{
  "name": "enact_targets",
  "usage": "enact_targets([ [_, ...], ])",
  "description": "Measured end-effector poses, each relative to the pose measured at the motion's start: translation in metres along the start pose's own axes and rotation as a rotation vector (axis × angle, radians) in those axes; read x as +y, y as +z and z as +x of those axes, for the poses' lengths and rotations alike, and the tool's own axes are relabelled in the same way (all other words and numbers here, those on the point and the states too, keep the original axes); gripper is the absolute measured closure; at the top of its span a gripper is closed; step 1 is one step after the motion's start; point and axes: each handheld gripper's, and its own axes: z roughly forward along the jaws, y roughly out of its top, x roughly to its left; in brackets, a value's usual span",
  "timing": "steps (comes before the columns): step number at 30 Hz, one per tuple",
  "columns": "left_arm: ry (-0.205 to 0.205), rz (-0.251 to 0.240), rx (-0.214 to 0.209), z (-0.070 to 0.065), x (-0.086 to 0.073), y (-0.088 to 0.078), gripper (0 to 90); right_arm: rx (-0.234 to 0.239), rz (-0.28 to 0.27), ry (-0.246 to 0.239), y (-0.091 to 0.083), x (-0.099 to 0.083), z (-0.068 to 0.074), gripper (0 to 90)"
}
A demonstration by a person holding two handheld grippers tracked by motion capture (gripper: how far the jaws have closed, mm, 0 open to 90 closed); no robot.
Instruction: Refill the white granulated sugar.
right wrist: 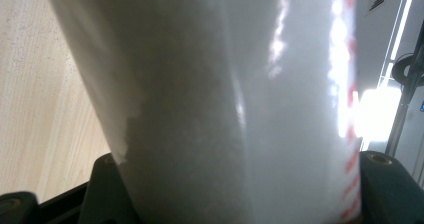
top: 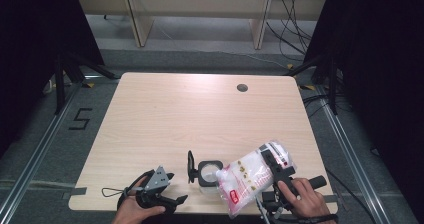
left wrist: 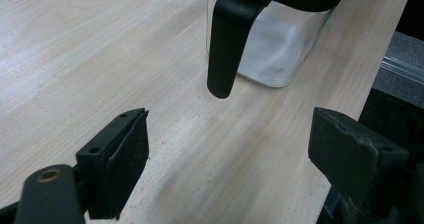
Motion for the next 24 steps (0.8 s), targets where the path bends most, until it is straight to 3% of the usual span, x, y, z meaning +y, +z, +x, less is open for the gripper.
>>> enact_targets([
  [1, -0.006, -0.001, 0.0, -0.0003, -0.0001, 0.0001, 16.1, -0.013, -0.011, -0.008, 0.0006, -0.0004, -0.0003, 40.6],
  [5, 0.001, -0.002, 0.001, 0.0005, 0.0, -0.0002, 16.1, 0.018, 0.019, 0.01, -0.0006, -0.0004, 0.001, 40.6],
  [6, -0.004, -0.003, -0.004, 0.0001, 0.0, -0.0001, 16.1, 0.023, 0.023, 0.034, -0.0005, -0.0005, 0.003, 40.6],
  [10, -0.006, -0.004, -0.006, 0.0001, -0.0001, 0.0, 16.1, 0.004, 0.006, 0.031, 0.0005, -0.0008, 0.0037, 40.7],
  [13, -0.025, -0.019, -0.005, -0.0011, -0.0003, 0.0009, 16.1, -0.004, -0.008, -0.006, 0.0008, -0.0004, 0.0004, 40.6],
  [14, -0.048, -0.019, -0.005, -0.0021, -0.0006, 0.0011, 16.1, 0.005, 0.007, 0.036, 0.0005, -0.0009, 0.0039, 40.7],
  [15, -0.05, -0.017, -0.005, -0.0021, -0.0006, 0.001, 16.1, 0.025, 0.025, 0.034, -0.0007, -0.0005, 0.0029, 40.6],
  [16, -0.051, -0.017, -0.005, -0.0022, -0.0006, 0.001, 16.1, 0.009, 0.014, 0.016, -0.0002, -0.0012, 0.0022, 40.6],
  [17, -0.051, -0.018, -0.005, -0.0022, -0.0006, 0.001, 16.1, 0.004, 0.018, 0.031, -0.0006, -0.0017, 0.0037, 40.7],
  [19, -0.048, -0.018, -0.004, -0.0022, -0.0006, 0.0011, 16.1, -0.013, -0.011, -0.009, 0.0011, -0.002, 0.0004, 40.6],
  [20, -0.01, -0.007, -0.003, 0.0, -0.0001, 0.0001, 16.1, -0.019, -0.01, -0.004, 0.0007, -0.0025, 0.0008, 40.7],
  [22, 0.001, -0.002, 0.002, 0.0004, 0.0001, -0.0004, 16.1, -0.016, -0.006, -0.011, 0.0002, -0.0029, 0.0002, 40.7],
  [23, -0.03, -0.002, 0.002, -0.0014, -0.0004, -0.0002, 16.1, -0.016, -0.006, -0.011, 0.0002, -0.0029, 0.0001, 40.6],
  [24, -0.03, -0.002, 0.002, -0.0014, -0.0004, -0.0003, 16.1, -0.016, -0.005, -0.012, 0.0001, -0.0029, 0.0, 40.6],
])
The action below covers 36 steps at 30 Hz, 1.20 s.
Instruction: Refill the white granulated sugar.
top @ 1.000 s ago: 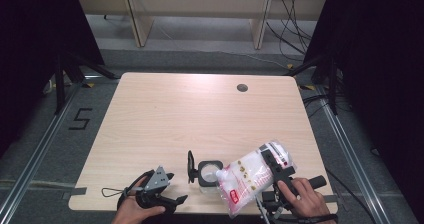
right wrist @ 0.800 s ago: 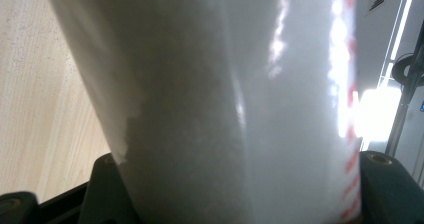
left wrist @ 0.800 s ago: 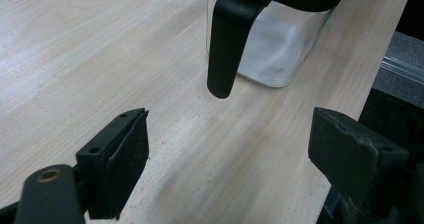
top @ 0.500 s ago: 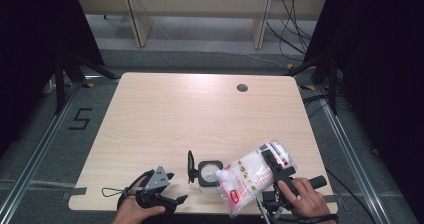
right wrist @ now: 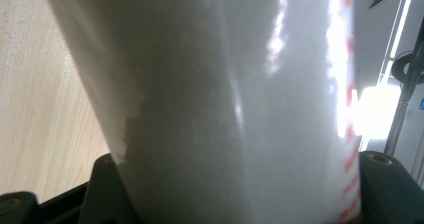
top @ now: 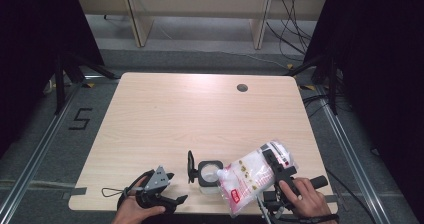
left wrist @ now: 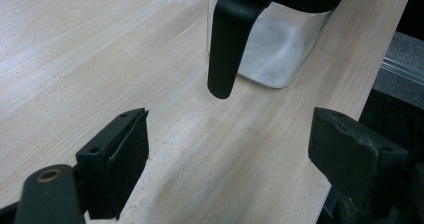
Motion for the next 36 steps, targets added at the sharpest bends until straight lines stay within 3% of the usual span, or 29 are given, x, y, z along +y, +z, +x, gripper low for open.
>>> enact_targets([
  [4, -0.011, -0.01, -0.001, -0.0006, -0.0001, 0.0006, 16.1, 0.008, 0.003, -0.001, -0.0002, 0.0002, -0.0003, 40.7],
  [5, 0.018, -0.011, 0.0, 0.0009, 0.0004, 0.0003, 16.1, 0.007, 0.003, -0.002, -0.0001, 0.0002, -0.0002, 40.7],
  [6, -0.008, -0.01, -0.001, -0.0004, -0.0001, 0.0006, 16.1, 0.012, 0.005, -0.005, 0.0002, 0.0003, -0.0003, 40.6],
  [7, 0.0, 0.0, 0.001, 0.0003, 0.0, 0.0, 16.1, 0.018, 0.016, 0.015, -0.0002, 0.0001, 0.0012, 40.7],
  [16, 0.001, 0.0, 0.001, 0.0002, 0.0, 0.0, 16.1, 0.011, 0.015, 0.008, 0.0, -0.0001, 0.0013, 40.6],
  [22, 0.001, 0.0, 0.0, 0.0001, 0.0, 0.0001, 16.1, 0.015, 0.022, 0.033, -0.0003, 0.0001, 0.0042, 40.6],
  [33, 0.001, 0.0, 0.0, 0.0001, 0.0, 0.0001, 16.1, 0.016, 0.021, 0.033, -0.0004, -0.0002, 0.0045, 40.6],
  [34, 0.001, 0.0, 0.0, 0.0001, 0.0, 0.0001, 16.1, 0.012, 0.017, 0.014, -0.0004, 0.0, 0.0026, 40.6],
  [36, 0.032, 0.001, 0.0, 0.0018, 0.0005, -0.0001, 16.1, 0.04, 0.039, 0.01, -0.0018, 0.0005, 0.0006, 40.7],
])
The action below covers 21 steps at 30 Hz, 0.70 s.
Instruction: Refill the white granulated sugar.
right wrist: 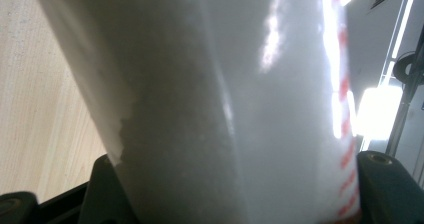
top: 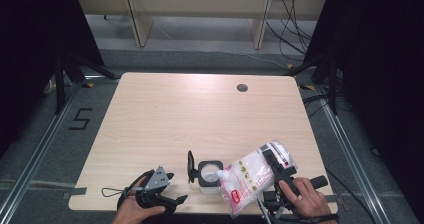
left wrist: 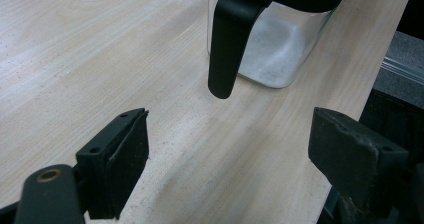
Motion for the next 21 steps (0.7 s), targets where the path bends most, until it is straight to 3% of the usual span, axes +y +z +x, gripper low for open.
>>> enact_targets([
  [1, -0.001, 0.0, 0.0, 0.0, 0.0, 0.0, 16.1, -0.005, -0.006, 0.005, 0.0006, -0.0001, 0.0003, 40.7],
  [2, -0.001, -0.001, 0.0, -0.0001, 0.0, 0.0, 16.1, -0.002, 0.005, 0.052, 0.0, -0.0009, 0.0039, 40.7],
  [3, -0.001, -0.001, 0.0, 0.0, 0.0, 0.0, 16.1, -0.032, -0.036, -0.009, 0.0027, -0.0013, 0.0, 40.7],
  [9, -0.006, -0.004, -0.008, -0.0004, -0.0003, 0.0006, 16.1, -0.04, -0.033, 0.028, 0.0019, -0.0016, 0.001, 40.7],
  [12, -0.007, -0.002, -0.007, -0.0006, -0.0003, 0.0006, 16.2, -0.027, -0.038, 0.008, 0.0024, -0.0021, -0.001, 40.7],
  [13, -0.008, -0.002, -0.006, -0.0006, -0.0003, 0.0006, 16.1, -0.038, -0.039, 0.024, 0.0023, -0.0022, 0.0, 40.7],
  [18, -0.007, -0.003, -0.006, -0.0004, -0.0003, 0.0005, 16.1, -0.009, -0.02, 0.028, 0.0015, -0.002, -0.0001, 40.8],
  [19, -0.007, -0.002, -0.005, -0.0004, -0.0003, 0.0003, 16.1, -0.003, -0.01, 0.043, 0.001, -0.0021, 0.0009, 40.8],
  [20, -0.008, -0.001, -0.005, -0.0003, -0.0002, 0.0003, 16.1, -0.001, -0.001, 0.09, 0.0005, -0.0025, 0.0044, 40.8],
  [21, -0.007, -0.001, -0.006, -0.0004, -0.0002, 0.0002, 16.1, 0.004, 0.001, 0.083, 0.0003, -0.0024, 0.0039, 40.8],
])
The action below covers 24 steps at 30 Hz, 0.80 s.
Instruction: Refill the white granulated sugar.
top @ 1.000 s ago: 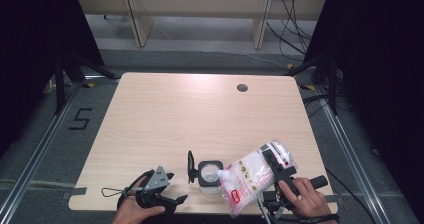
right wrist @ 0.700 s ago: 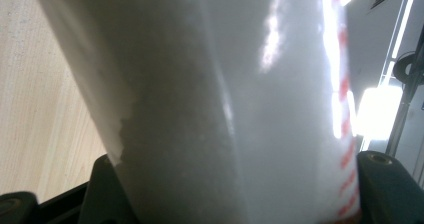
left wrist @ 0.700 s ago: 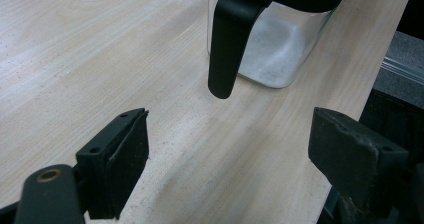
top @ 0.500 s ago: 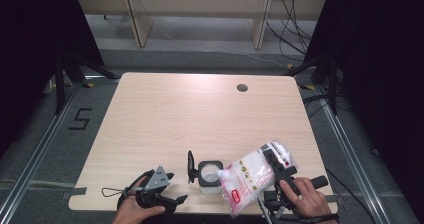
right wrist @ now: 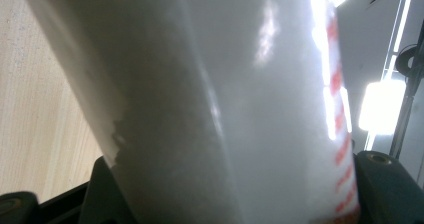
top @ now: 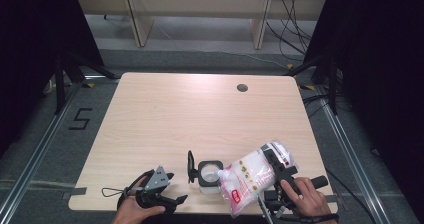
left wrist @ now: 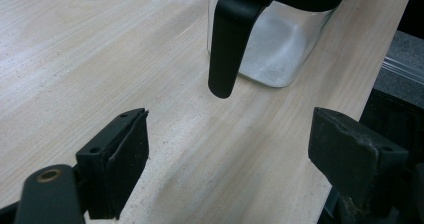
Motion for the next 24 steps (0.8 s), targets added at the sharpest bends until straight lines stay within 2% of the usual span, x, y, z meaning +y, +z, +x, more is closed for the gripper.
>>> enact_targets([
  [1, -0.02, -0.016, 0.0, -0.0013, -0.0001, 0.0011, 16.1, 0.003, 0.009, 0.01, -0.0007, 0.0, 0.0006, 40.8],
  [2, -0.018, -0.015, 0.001, -0.0011, -0.0001, 0.0009, 16.1, 0.002, 0.006, 0.009, -0.0005, 0.0, 0.0005, 40.8],
  [5, -0.011, -0.009, 0.004, -0.0005, 0.0, 0.0004, 16.1, -0.015, -0.022, -0.054, 0.0008, 0.0007, -0.0044, 40.8],
  [6, -0.011, -0.01, 0.004, -0.0006, 0.0, 0.0004, 16.1, -0.013, -0.02, -0.056, 0.0006, 0.0009, -0.0047, 40.8],
  [8, -0.025, -0.01, 0.003, -0.0014, -0.0002, 0.0005, 16.1, -0.014, -0.022, -0.056, 0.0008, 0.0011, -0.0044, 40.8],
  [9, -0.01, -0.009, 0.004, -0.0005, 0.0001, 0.0003, 16.1, -0.022, -0.033, -0.049, 0.0017, 0.001, -0.0032, 40.9],
  [12, -0.01, -0.01, 0.004, -0.0005, 0.0, 0.0003, 16.1, -0.008, -0.016, -0.057, 0.0008, 0.0016, -0.0039, 40.8],
  [13, -0.038, -0.009, 0.005, -0.002, -0.0004, 0.0006, 16.1, -0.011, -0.023, -0.054, 0.0014, 0.0012, -0.0036, 40.9],
  [14, -0.037, -0.009, 0.005, -0.002, -0.0004, 0.0006, 16.1, -0.002, -0.001, 0.008, 0.0002, 0.0, 0.0006, 40.9],
  [15, -0.018, -0.009, 0.004, -0.001, -0.0001, 0.0004, 16.1, -0.016, -0.02, 0.003, 0.0015, -0.0005, 0.0006, 40.9],
  [16, -0.033, -0.009, 0.004, -0.0018, -0.0003, 0.0005, 16.1, -0.029, -0.036, -0.008, 0.0023, -0.0009, -0.0005, 40.9],
  [18, -0.037, -0.009, 0.005, -0.002, -0.0004, 0.0005, 16.1, -0.038, -0.049, -0.027, 0.0027, -0.0011, -0.0021, 40.9],
  [24, -0.037, -0.009, 0.004, -0.002, -0.0004, 0.0006, 16.1, -0.01, -0.026, -0.03, 0.0012, -0.0006, -0.0036, 40.9],
])
